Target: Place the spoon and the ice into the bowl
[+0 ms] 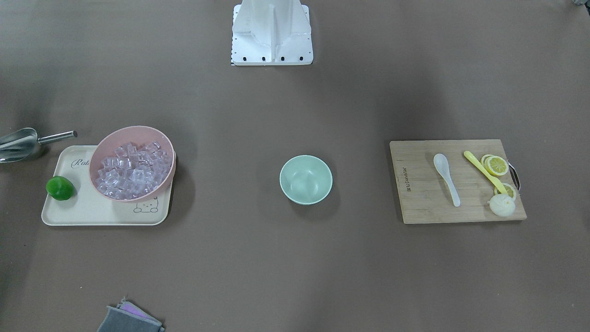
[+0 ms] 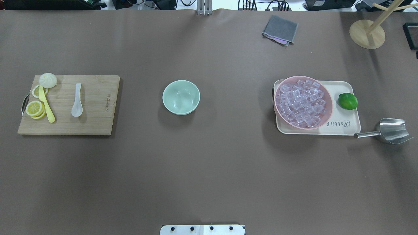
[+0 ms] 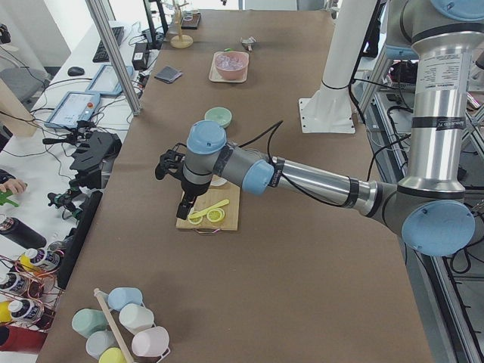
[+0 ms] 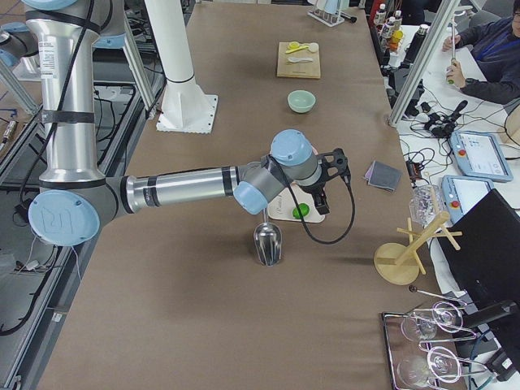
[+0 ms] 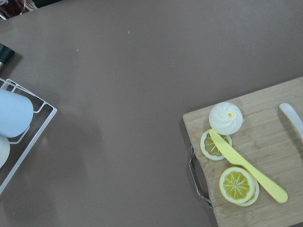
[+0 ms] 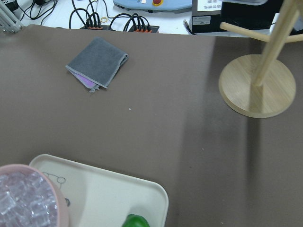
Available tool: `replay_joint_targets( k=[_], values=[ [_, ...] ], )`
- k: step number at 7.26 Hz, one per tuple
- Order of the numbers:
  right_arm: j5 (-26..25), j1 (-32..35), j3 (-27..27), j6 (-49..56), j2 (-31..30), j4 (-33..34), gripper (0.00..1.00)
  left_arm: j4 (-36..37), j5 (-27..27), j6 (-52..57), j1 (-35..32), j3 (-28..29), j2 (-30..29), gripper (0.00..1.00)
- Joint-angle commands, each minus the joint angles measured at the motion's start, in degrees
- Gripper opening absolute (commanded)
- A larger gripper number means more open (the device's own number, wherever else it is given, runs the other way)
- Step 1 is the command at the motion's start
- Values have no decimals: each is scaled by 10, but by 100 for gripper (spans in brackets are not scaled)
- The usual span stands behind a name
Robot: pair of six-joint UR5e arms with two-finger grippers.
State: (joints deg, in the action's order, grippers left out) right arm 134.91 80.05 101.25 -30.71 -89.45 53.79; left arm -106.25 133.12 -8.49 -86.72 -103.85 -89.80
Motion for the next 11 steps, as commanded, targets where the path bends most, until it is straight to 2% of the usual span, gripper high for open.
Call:
replay_joint_targets(
  k=[1,3,4,6,7,9,11],
  values=[
    [-96,-98,31,-100,60,52,99,-27,0,-21,20,4,0,99],
    [-196,-180,96,-141,101,188,98,-28,0,-19,20,4,2,99],
    [-259,-244,100,-193,128,212,98,-28,0,-19,20,4,2,99],
    [-352,-328,98,-237,145,230,95,-29,0,-16,20,4,5,99],
    [-381,-356,94,-247,144,230,93,-29,0,-16,20,4,6,99],
    [-408,-382,80,-247,145,229,86,-29,0,-16,20,4,7,99],
    [-428,-399,64,-247,147,229,83,-29,0,-16,20,4,7,99]
  ],
)
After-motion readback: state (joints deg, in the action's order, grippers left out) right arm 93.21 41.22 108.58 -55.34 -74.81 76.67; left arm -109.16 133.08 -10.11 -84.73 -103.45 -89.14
